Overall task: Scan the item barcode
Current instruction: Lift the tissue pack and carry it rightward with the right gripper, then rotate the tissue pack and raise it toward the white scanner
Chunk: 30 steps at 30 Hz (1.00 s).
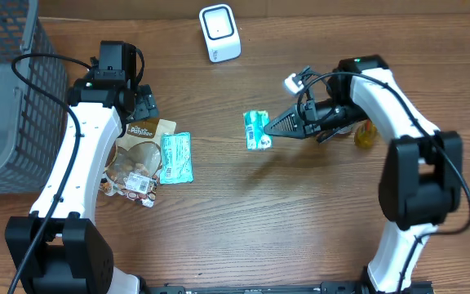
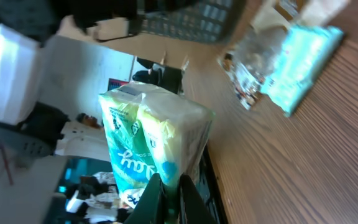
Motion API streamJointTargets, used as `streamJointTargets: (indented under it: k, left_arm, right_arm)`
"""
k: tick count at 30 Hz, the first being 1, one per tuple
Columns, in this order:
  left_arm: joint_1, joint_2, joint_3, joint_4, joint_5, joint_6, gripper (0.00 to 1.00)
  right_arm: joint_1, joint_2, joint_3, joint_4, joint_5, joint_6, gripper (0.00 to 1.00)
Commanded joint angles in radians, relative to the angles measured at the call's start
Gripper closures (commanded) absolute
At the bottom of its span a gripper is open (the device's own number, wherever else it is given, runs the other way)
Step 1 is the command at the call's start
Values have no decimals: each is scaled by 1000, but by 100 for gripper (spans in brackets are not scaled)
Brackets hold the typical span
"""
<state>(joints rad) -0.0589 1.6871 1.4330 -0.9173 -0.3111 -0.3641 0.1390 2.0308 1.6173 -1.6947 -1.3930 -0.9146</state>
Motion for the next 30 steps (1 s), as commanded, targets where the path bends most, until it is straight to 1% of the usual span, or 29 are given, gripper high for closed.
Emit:
streamJointTargets:
  k: [1, 6, 12, 23, 30]
  left_arm:
    - [-10, 10, 3, 2, -10, 1, 0]
    - [-10, 10, 3, 2, -10, 1, 1]
    - [-10, 10, 3, 2, -10, 1, 1]
    - [-10, 10, 3, 2, -10, 1, 0]
    - [-10, 10, 3, 2, -10, 1, 1]
  right_arm:
    - [-5, -122, 13, -1, -66, 10, 96]
    - [-5, -229, 13, -1, -52, 53, 96]
    - [-5, -304, 13, 0, -37, 59, 96]
    - [-5, -312, 13, 0, 2, 80, 96]
    - [-5, -312, 13, 8, 123, 80, 96]
